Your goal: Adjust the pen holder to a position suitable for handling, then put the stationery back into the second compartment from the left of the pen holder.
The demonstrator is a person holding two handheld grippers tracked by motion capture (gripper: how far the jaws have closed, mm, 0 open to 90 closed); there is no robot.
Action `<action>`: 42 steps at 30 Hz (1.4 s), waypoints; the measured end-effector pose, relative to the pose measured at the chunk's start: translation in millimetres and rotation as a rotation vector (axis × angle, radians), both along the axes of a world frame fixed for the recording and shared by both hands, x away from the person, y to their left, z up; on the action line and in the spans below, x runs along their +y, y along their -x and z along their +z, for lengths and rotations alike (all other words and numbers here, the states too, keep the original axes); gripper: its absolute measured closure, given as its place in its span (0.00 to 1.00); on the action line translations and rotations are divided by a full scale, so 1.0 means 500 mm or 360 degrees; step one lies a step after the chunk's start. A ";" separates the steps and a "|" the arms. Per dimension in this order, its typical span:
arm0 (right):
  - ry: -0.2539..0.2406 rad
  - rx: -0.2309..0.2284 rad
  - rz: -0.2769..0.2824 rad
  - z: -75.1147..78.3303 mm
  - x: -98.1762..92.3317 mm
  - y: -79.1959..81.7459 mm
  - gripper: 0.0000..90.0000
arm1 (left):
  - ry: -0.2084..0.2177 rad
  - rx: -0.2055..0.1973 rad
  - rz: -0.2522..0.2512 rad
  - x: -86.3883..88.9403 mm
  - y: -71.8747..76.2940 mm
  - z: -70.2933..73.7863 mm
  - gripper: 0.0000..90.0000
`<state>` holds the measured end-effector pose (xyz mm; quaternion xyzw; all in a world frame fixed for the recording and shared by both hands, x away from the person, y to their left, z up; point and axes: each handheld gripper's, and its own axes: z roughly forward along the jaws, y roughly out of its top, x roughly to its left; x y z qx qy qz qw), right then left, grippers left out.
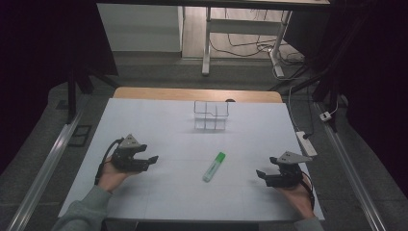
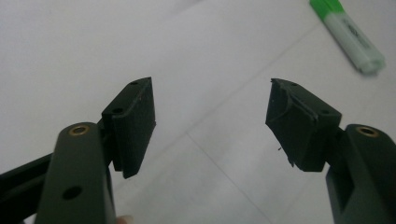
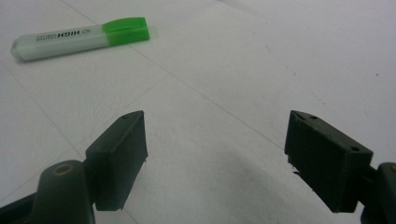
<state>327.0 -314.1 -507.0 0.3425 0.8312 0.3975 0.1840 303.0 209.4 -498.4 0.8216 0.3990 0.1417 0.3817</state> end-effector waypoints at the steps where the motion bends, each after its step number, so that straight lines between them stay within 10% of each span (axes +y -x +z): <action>1: 0.0002 0.0003 0.0004 -0.001 0.000 -0.001 0.23 | -0.0006 0.0007 0.0000 0.002 0.006 -0.003 0.36; 30: -0.0013 0.0000 0.0026 0.006 0.010 -0.009 0.27 | -0.0010 0.0033 0.0055 0.025 0.031 -0.020 0.34; 42: -0.0030 0.0068 0.0089 0.036 0.061 -0.065 0.40 | -0.0010 0.0019 0.0036 0.026 0.033 -0.020 0.34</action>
